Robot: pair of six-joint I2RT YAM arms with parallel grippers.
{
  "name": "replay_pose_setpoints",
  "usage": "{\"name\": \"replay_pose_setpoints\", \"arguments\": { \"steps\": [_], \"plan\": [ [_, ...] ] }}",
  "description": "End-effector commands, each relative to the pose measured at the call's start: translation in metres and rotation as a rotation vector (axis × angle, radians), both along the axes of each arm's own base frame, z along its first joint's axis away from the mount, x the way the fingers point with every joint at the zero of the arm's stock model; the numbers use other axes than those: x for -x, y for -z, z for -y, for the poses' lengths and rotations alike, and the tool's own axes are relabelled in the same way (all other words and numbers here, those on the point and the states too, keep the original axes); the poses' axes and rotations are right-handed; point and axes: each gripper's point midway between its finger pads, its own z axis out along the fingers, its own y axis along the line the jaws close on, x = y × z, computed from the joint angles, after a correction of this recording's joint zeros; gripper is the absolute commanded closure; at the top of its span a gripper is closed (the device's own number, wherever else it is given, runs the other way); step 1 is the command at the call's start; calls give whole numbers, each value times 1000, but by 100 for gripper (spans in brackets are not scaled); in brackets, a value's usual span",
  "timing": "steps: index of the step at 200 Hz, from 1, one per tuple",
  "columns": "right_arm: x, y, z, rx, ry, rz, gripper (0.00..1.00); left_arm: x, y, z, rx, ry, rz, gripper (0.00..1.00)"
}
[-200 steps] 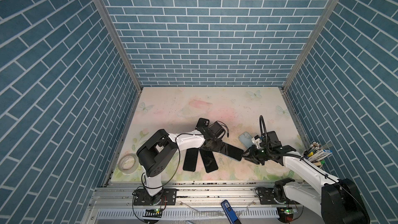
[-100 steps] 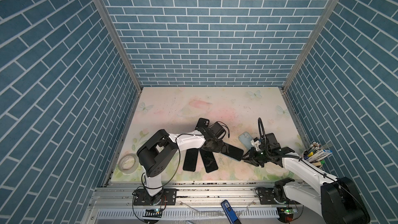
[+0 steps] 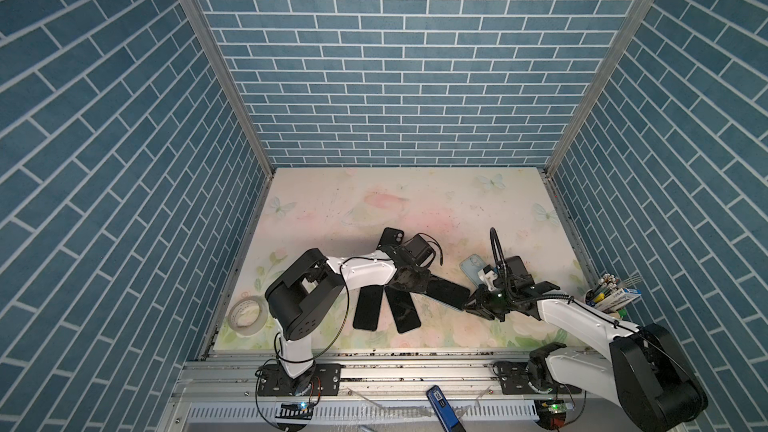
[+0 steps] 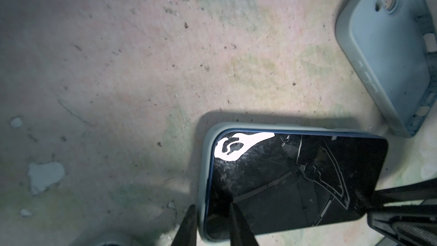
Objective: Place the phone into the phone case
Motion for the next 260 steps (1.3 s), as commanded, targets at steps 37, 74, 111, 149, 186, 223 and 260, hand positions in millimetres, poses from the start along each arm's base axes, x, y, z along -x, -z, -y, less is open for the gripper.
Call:
{"name": "replay_pose_setpoints", "arguments": {
  "steps": [37,74,111,149,186,223,260],
  "plan": [
    [-5,6,0,21,27,-8,84,3,13,4,7,27,-36,74],
    [-6,7,-1,25,25,-9,87,3,13,6,24,30,-46,68],
    [-5,12,-1,35,22,-18,89,4,13,7,32,32,-50,68],
    [-3,17,-1,44,18,-25,91,3,14,8,36,34,-54,67],
    [-1,22,-2,57,9,-36,94,4,14,8,36,35,-55,67],
    [1,27,0,75,5,-41,97,3,15,8,34,34,-55,68],
    [3,34,2,94,-2,-53,97,3,15,8,34,34,-57,68]
  ]
}}
